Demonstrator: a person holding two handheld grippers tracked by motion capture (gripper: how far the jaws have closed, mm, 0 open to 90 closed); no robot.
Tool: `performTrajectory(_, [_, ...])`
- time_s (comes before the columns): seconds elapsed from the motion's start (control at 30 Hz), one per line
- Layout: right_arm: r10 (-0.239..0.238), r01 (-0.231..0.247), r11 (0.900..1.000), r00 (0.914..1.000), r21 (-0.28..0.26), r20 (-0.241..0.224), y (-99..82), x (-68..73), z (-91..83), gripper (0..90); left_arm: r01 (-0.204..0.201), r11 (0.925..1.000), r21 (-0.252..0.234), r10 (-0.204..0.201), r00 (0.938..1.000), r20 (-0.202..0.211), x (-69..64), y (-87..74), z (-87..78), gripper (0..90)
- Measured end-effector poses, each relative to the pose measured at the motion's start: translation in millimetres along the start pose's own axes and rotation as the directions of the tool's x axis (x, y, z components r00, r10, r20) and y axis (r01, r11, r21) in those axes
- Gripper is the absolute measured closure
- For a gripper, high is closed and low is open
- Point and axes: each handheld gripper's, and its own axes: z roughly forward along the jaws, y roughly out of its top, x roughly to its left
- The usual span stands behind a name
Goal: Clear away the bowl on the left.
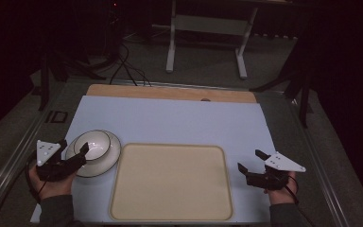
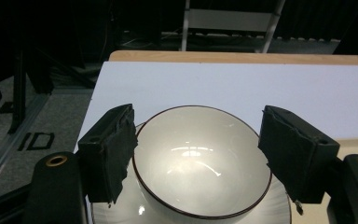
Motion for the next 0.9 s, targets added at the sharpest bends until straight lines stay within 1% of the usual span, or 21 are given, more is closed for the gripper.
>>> performTrajectory(0.17, [-0.003, 0.003, 0.9999, 1.0, -0.01, 0.004, 0.2, -0.3, -0.7, 16.0, -0.006, 0.9999, 0.009, 0.006, 1.0, -0.003, 0.3, -0.1, 2.3, 27.8])
performTrajectory(0.23, [-0.004, 0.004, 0.9999, 1.0, -0.012, 0.005, 0.4, -0.1, -0.4, 16.0, -0.002, 0.9998, 0.017, 0.002, 1.0, -0.006, 1.3, -0.7, 4.2, 27.8])
performTrajectory(0.4, [-0.006, 0.006, 0.9999, 1.0, -0.013, 0.004, 0.4, 0.9, -0.2, 15.5, -0.003, 1.0, 0.006, 0.003, 1.0, -0.008, 0.7, 1.0, 3.4, 27.8])
performTrajectory(0.57, [-0.005, 0.006, 0.9998, 1.0, -0.02, 0.006, 0.3, 0.6, -0.4, 15.5, 0.007, 0.9999, 0.011, -0.006, 0.9999, -0.015, 2.2, 2.2, 6.2, 27.8])
performTrajectory(0.7, [-0.006, 0.007, 0.9997, 0.9999, -0.024, 0.009, 0.6, 0.8, -0.5, 15.5, 0.016, 0.9996, 0.024, -0.015, 0.9998, -0.015, 4.8, 3.4, 10.2, 29.1])
performTrajectory(0.9, [0.0, 0.0, 0.9998, 1.0, -0.019, 0.004, 0.3, 0.5, 0.5, 15.5, 0.017, 0.999, 0.041, -0.016, 0.9997, -0.021, 5.9, 3.1, 14.8, 29.7])
